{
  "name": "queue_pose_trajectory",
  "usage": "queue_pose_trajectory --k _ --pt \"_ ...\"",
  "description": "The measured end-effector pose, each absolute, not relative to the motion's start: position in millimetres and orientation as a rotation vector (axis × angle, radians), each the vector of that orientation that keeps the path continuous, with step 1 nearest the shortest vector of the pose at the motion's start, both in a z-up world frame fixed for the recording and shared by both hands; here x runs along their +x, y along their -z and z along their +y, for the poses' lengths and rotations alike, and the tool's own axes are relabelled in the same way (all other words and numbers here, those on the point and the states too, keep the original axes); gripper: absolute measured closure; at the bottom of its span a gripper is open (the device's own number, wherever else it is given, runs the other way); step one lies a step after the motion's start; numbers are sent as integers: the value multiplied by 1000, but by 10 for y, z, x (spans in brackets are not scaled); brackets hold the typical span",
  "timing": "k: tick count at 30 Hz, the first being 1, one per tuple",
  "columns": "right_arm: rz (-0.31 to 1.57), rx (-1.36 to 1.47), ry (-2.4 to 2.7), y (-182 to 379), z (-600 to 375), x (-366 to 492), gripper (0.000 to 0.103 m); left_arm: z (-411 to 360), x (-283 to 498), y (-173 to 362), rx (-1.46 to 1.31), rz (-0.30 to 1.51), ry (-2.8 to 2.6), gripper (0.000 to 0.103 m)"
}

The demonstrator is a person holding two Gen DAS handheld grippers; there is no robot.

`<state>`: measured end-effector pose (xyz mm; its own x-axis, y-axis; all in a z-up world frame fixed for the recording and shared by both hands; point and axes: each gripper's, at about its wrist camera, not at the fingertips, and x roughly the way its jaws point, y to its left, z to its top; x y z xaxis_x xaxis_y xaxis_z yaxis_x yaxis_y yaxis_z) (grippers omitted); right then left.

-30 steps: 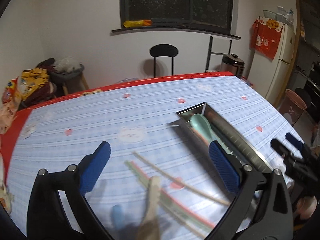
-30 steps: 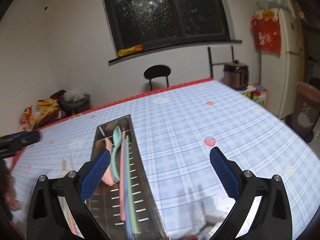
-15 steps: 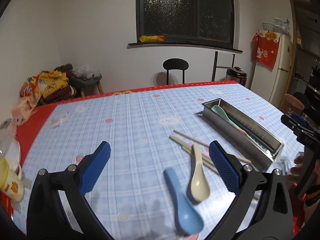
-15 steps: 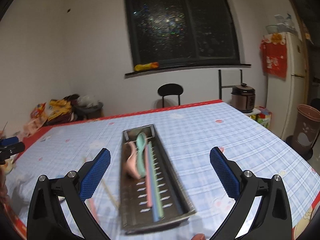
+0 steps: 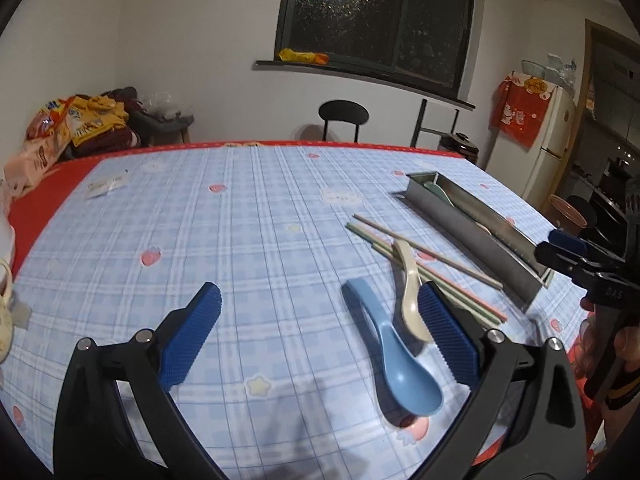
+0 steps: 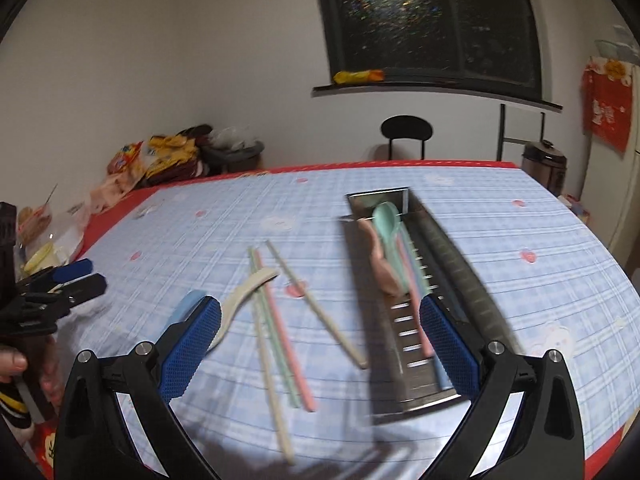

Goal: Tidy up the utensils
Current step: 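Move both grippers back to the blue and beige spoons, then grasp the beige spoon with the right gripper while the left gripper grasps the blue spoon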

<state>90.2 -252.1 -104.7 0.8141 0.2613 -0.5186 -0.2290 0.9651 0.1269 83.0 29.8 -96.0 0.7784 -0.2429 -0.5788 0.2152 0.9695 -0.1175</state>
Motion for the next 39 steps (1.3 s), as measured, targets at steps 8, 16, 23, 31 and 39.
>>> queue_pose_trajectory --k 8,16,23,31,39 --pt "670 10 -405 1161 -2009 1058 30 435 787 1118 -67 658 281 8" --pt "869 66 -512 1431 -1660 1474 70 539 832 1183 -148 699 327 41" --pt "955 73 -469 1601 -1570 1671 73 475 839 1225 -150 731 356 44" --pt "925 -90 -478 1585 -1412 1532 73 388 849 1275 -125 755 354 44" --pt "928 -64 -548 1575 -1428 1484 96 389 837 1319 -135 769 353 44"
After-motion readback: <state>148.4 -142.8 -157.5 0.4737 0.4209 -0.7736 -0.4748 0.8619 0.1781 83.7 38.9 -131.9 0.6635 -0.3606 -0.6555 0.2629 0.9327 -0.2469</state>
